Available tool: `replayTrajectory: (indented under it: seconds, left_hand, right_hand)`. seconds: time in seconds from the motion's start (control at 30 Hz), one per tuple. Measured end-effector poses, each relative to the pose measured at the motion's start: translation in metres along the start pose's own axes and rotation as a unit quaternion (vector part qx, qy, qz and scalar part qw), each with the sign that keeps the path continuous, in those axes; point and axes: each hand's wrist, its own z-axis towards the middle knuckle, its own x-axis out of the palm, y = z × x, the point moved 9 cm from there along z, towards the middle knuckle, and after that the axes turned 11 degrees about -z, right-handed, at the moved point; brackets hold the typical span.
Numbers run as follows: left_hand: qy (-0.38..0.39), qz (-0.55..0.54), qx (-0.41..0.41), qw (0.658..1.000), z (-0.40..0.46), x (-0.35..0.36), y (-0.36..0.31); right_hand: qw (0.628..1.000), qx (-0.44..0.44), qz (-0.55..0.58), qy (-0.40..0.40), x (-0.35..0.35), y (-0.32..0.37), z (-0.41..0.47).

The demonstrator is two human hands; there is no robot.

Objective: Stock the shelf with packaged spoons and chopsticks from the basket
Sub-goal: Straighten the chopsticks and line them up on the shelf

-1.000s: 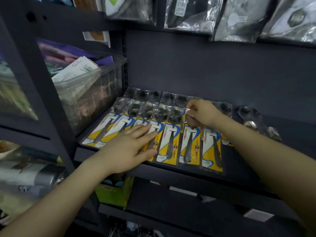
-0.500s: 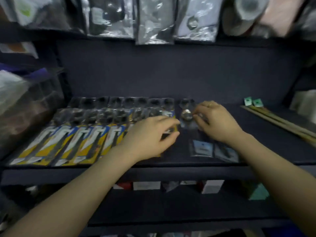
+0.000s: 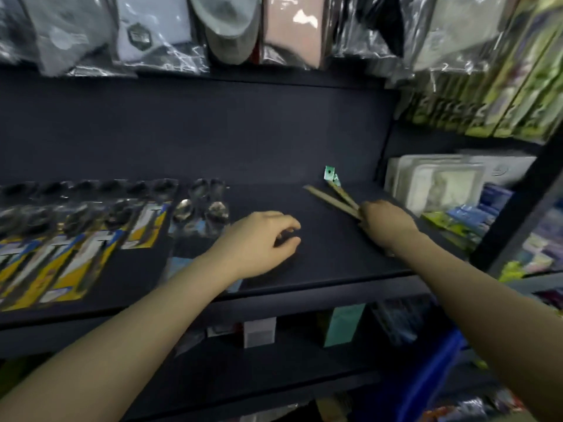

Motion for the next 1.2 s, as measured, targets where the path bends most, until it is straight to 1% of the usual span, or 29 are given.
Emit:
replayTrajectory:
  seconds: [0.07, 0.17, 0.27, 0.33, 0.4, 0.43, 0.47, 0.53, 0.57, 0.6, 0.63, 0.7, 0.73, 0.77, 0.8, 0.83, 0.9, 0.97, 1.07, 1.13, 1.2]
  left_hand:
    - [-0.009, -0.003, -0.015, 1.000, 0.015, 0.010, -0.006]
    - [-0.018, 0.019, -0.022, 0.999, 0.040, 0.022, -0.017]
    - [-0.074, 0.058, 0.003, 0.996, 0.065, 0.021, -0.029]
    - [-0.109, 0.130, 0.029, 0.985, 0.078, 0.015, -0.041]
    - [-0.111, 0.184, 0.012, 0.977, 0.086, 0.012, -0.049]
    - [-0.117, 0.189, -0.001, 0.975, 0.087, 0.009, -0.054]
    - [-0.130, 0.168, -0.010, 0.977, 0.087, 0.006, -0.060]
    - [-0.139, 0.042, -0.027, 0.989, 0.082, 0.007, -0.070]
    - [-0.132, -0.030, -0.045, 0.990, 0.081, 0.012, -0.071]
    - [-0.127, -0.099, -0.069, 0.984, 0.080, 0.020, -0.069]
    - [-0.127, -0.165, -0.094, 0.974, 0.077, 0.028, -0.065]
    - [-0.138, -0.278, -0.131, 0.942, 0.071, 0.043, -0.058]
    - [-0.141, -0.318, -0.142, 0.927, 0.069, 0.049, -0.056]
    - [-0.141, -0.345, -0.150, 0.916, 0.068, 0.054, -0.055]
    - [-0.140, -0.359, -0.155, 0.910, 0.067, 0.058, -0.054]
    - [-0.140, -0.362, -0.155, 0.908, 0.066, 0.061, -0.055]
    - [-0.145, -0.347, -0.145, 0.915, 0.063, 0.062, -0.055]
    - [-0.144, -0.315, -0.136, 0.928, 0.060, 0.064, -0.053]
    - [-0.135, -0.247, -0.121, 0.952, 0.055, 0.065, -0.046]
    - [-0.136, -0.187, -0.085, 0.969, 0.055, 0.061, -0.047]
    - [-0.124, -0.099, -0.067, 0.985, 0.059, 0.059, -0.045]
  right_hand:
    - [0.999, -0.018, -0.040, -0.013, -0.006, 0.002, 0.003]
    - [0.997, -0.019, -0.061, -0.045, -0.017, 0.001, 0.002]
    - [0.987, -0.043, -0.047, -0.144, -0.046, -0.009, -0.005]
    - [0.973, -0.083, -0.008, -0.217, -0.067, -0.017, -0.014]
    - [0.955, -0.136, 0.079, -0.252, -0.081, -0.026, -0.022]
    - [0.944, -0.156, 0.127, -0.259, -0.086, -0.032, -0.023]
    - [0.930, -0.173, 0.170, -0.275, -0.092, -0.038, -0.024]
    - [0.892, -0.167, 0.254, -0.334, -0.104, -0.057, -0.028]
    - [0.870, -0.139, 0.298, -0.367, -0.108, -0.070, -0.030]
    - [0.854, -0.092, 0.339, -0.384, -0.108, -0.084, -0.033]
    - [0.843, -0.049, 0.373, -0.385, -0.105, -0.095, -0.036]
    - [0.825, -0.005, 0.456, -0.334, -0.090, -0.101, -0.036]
    - [0.809, -0.009, 0.515, -0.283, -0.082, -0.097, -0.032]
    - [0.781, -0.031, 0.586, -0.212, -0.073, -0.086, -0.025]
    - [0.750, -0.066, 0.643, -0.139, -0.066, -0.072, -0.018]
    - [0.736, -0.093, 0.665, -0.088, -0.063, -0.059, -0.014]
    - [0.730, -0.119, 0.673, -0.027, -0.056, -0.040, -0.006]
    - [0.723, -0.085, 0.685, 0.010, -0.045, -0.028, 0.004]
    - [0.740, -0.019, 0.672, 0.012, -0.029, -0.020, 0.022]
    - [0.736, -0.009, 0.676, 0.008, -0.024, -0.013, 0.033]
    - [0.730, -0.009, 0.683, 0.016, -0.021, -0.009, 0.040]
